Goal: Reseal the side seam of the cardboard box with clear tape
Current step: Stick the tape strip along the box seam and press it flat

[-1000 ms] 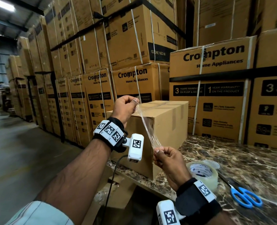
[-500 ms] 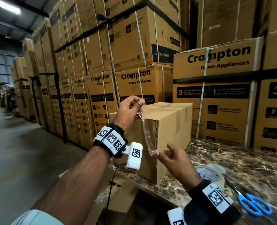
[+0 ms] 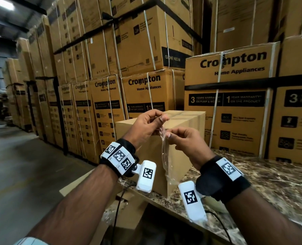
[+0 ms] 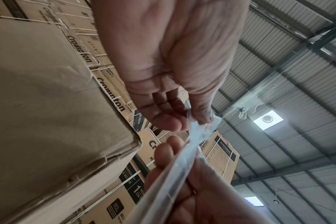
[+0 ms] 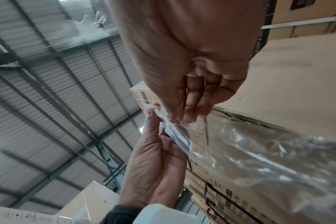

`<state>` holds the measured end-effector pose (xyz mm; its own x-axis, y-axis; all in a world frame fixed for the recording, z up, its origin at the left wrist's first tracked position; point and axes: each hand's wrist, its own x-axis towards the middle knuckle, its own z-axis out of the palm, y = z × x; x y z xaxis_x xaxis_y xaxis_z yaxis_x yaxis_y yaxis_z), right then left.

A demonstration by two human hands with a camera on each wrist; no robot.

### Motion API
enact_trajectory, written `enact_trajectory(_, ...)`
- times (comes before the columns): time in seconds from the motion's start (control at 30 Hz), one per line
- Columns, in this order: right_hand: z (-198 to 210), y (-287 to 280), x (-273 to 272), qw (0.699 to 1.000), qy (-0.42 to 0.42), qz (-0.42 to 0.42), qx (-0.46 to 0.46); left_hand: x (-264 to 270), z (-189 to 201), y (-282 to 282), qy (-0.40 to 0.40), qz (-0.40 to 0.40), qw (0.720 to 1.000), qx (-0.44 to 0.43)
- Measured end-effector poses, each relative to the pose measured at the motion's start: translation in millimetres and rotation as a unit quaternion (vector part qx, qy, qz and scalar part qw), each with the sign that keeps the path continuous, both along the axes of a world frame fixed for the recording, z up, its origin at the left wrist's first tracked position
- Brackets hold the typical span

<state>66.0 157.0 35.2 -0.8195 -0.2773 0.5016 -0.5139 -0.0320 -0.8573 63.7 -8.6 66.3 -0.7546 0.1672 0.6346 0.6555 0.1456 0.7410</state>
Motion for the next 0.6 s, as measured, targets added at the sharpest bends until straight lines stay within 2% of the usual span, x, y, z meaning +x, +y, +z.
enact_trajectory(0.13,-2.5,0.4,-0.3,1.000,0.010,-0.014,-0.021,-0.8,-2.4,-3.8,-0.002,0.004,1.000,-0.004)
enact_trajectory(0.27,-1.2,5.0,-0.2,0.997,0.048,-0.040,-0.040,-1.9,-9.8,-8.5,0.028,0.090,0.993,-0.071)
enact_trajectory(0.37,-2.7,5.0,-1.9,0.995,0.055,-0.056,-0.057,-2.3,-14.9,-5.2,-0.010,0.122,0.990,-0.067)
enact_trajectory(0.47,-4.2,3.2,-3.0,0.995,0.053,-0.064,-0.059,-2.7,-20.4,1.0,-0.058,0.098,0.989,-0.091)
enact_trajectory(0.6,-5.9,0.6,-1.8,0.996,0.037,-0.050,-0.070,-3.1,-30.1,6.0,-0.085,0.046,0.995,-0.037)
